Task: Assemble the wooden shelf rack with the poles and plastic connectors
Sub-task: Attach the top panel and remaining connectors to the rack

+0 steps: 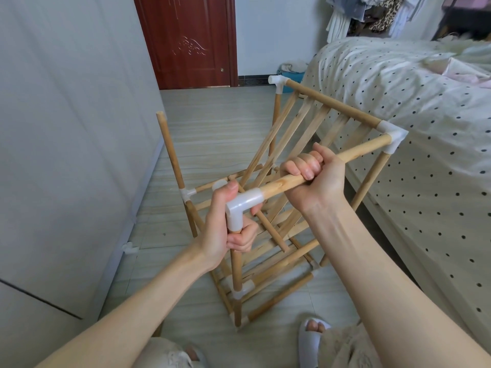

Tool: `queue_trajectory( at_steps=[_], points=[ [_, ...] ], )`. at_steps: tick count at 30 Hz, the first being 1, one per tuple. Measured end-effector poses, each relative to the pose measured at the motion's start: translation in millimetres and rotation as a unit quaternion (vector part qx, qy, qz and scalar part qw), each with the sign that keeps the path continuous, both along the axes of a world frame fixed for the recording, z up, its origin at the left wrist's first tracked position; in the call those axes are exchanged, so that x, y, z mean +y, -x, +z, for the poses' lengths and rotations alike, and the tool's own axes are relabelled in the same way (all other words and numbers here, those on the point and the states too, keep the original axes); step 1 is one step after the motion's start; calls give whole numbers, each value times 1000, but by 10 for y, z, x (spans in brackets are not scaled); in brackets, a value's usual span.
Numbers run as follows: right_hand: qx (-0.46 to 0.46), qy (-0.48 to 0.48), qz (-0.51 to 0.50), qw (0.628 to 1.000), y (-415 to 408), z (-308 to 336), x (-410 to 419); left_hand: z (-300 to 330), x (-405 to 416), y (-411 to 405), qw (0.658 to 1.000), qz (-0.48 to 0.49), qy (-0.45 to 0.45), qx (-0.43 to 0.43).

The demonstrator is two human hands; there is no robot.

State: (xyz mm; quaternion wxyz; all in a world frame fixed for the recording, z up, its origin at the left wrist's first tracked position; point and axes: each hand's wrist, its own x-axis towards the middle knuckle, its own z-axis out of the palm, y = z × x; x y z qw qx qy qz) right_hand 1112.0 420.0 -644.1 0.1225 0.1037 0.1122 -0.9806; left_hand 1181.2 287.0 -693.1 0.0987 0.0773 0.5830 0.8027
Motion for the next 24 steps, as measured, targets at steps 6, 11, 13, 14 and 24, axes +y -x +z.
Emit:
queue_trajectory(
  at_steps=[6,11,13,14,24],
  points=[
    [-1,-2,12,1000,38,6,2,7,-1,-4,1000,15,-6,8],
    [7,-6,44,999,175,-7,78,-32,-12,48,999,-14,-4,42],
    [16,-7,69,997,297,9,199,-62,64,77,998,-45,13,34],
    [18,-5,74,997,361,15,280,-79,136,91,997,-57,48,33],
    [24,-531,-18,847,441,73,730,110,743,410,970,58,221,85]
  ],
)
